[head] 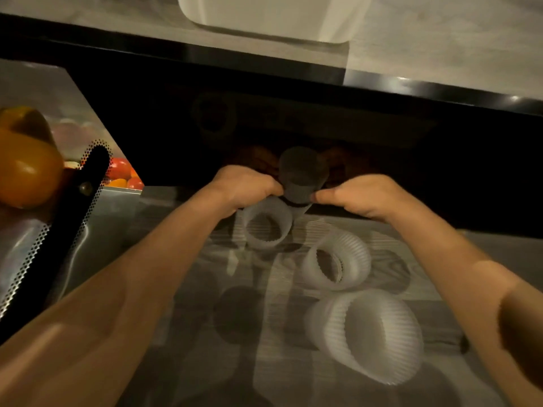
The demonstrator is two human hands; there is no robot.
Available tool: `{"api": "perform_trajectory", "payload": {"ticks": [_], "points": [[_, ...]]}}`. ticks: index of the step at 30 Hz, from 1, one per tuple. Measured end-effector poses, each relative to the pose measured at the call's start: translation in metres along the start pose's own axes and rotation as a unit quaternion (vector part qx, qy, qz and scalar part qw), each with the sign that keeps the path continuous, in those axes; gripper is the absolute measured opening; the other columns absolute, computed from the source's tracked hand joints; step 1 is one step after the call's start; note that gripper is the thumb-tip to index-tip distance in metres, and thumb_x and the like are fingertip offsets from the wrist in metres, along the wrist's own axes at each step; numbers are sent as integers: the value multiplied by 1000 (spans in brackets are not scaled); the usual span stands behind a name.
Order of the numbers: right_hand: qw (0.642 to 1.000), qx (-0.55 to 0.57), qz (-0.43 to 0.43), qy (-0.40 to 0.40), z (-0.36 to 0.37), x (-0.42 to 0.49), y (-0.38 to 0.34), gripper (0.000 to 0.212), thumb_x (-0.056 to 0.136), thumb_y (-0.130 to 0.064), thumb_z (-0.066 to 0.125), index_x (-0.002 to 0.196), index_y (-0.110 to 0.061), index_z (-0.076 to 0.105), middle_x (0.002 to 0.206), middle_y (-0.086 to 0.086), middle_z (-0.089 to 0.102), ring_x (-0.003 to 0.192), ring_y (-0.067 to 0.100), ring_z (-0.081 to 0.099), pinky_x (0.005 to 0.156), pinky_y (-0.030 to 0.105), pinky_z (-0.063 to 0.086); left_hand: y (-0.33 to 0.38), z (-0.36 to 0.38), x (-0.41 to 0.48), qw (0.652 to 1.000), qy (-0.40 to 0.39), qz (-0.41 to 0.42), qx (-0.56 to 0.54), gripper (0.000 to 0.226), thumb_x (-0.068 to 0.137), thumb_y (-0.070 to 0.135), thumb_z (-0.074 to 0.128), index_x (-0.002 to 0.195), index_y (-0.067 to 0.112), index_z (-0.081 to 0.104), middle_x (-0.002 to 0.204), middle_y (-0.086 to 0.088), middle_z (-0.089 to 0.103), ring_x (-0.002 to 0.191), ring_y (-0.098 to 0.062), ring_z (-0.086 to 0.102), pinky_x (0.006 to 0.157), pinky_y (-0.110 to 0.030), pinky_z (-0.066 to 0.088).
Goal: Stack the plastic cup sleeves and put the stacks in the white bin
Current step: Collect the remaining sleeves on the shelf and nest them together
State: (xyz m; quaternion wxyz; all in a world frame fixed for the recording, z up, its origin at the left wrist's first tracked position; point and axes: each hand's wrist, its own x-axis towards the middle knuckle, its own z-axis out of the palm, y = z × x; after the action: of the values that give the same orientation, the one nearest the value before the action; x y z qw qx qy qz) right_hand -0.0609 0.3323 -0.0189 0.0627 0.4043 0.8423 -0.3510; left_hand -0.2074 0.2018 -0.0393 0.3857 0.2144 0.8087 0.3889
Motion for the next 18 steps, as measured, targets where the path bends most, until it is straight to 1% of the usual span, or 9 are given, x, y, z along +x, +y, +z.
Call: {"api": "perform_trajectory", "payload": {"ticks": [2, 5, 8, 9, 11, 13, 14, 16, 18], "points": [[999, -13, -4, 41, 10, -3, 4, 50, 80, -36, 83, 125, -25, 63, 115, -6, 65, 95, 12, 61, 68, 20, 45, -2, 2, 0, 999, 1, 0, 37, 21, 69, 18, 85, 87, 16, 75, 89, -2, 73, 84, -17, 70, 76, -34, 62], [997, -7, -24, 71, 20, -6, 6, 61, 79, -33, 85, 131, -26, 55, 121, -1, 63, 107, 20, 63, 77, 27, 47, -4, 2, 0, 996, -6, 12, 84, 12, 70, 17, 80, 78, 14, 73, 85, -5, 72, 82, -22, 70, 68, -35, 61], [993, -122, 2, 4, 12, -9, -1, 84, 84, -23, 79, 153, -28, 32, 148, 6, 47, 132, 29, 50, 91, 27, 44, -5, -1, 2, 996, -11, -7, 94, 17, 80, 8, 66, 66, 12, 58, 75, -5, 60, 72, -20, 60, 55, -29, 45], [983, -175, 43, -27, 8, -9, -3, 80, 88, -16, 74, 155, -24, 30, 151, 10, 43, 137, 31, 45, 93, 30, 43, -7, -2, 6, 996, -7, -5, 89, 16, 82, 6, 61, 69, 12, 56, 76, -5, 57, 72, -20, 57, 55, -30, 44], [967, -217, 114, -66, -1, -6, -11, 37, 94, -8, 61, 129, -13, 49, 138, 18, 48, 135, 35, 45, 93, 35, 42, -8, -6, 10, 997, 12, 10, 80, 10, 89, 6, 55, 81, 10, 59, 84, -5, 58, 83, -22, 59, 67, -32, 50], [968, -224, 102, -53, -3, 1, -19, 13, 97, -14, 59, 107, -10, 52, 136, 18, 48, 136, 37, 44, 104, 39, 41, -10, -13, 10, 998, 54, 14, 40, 9, 98, 12, 53, 92, 14, 59, 99, -6, 61, 100, -26, 60, 89, -36, 54], [975, -210, 62, -26, -4, 10, -20, 22, 96, -18, 63, 111, -8, 52, 141, 15, 48, 136, 35, 45, 107, 38, 40, -11, -16, 12, 996, 87, 12, 22, 8, 100, 14, 53, 103, 13, 60, 110, -9, 61, 108, -29, 59, 97, -40, 52], [988, -147, -41, 25, 0, 30, -27, 55, 93, -21, 71, 142, -14, 49, 147, 9, 48, 135, 29, 48, 109, 36, 41, -16, -24, 17, 987, 155, -1, -36, 30, 101, 18, 55, 130, 9, 54, 125, -11, 58, 118, -30, 56, 102, -41, 49], [996, -36, -82, 17, 11, 44, -46, 52, 96, -13, 65, 144, -16, 48, 144, 9, 52, 130, 27, 52, 109, 36, 44, -21, -35, 24, 974, 193, -6, -119, 40, 102, 16, 54, 140, 7, 47, 122, -8, 59, 113, -25, 58, 94, -25, 51]]}}
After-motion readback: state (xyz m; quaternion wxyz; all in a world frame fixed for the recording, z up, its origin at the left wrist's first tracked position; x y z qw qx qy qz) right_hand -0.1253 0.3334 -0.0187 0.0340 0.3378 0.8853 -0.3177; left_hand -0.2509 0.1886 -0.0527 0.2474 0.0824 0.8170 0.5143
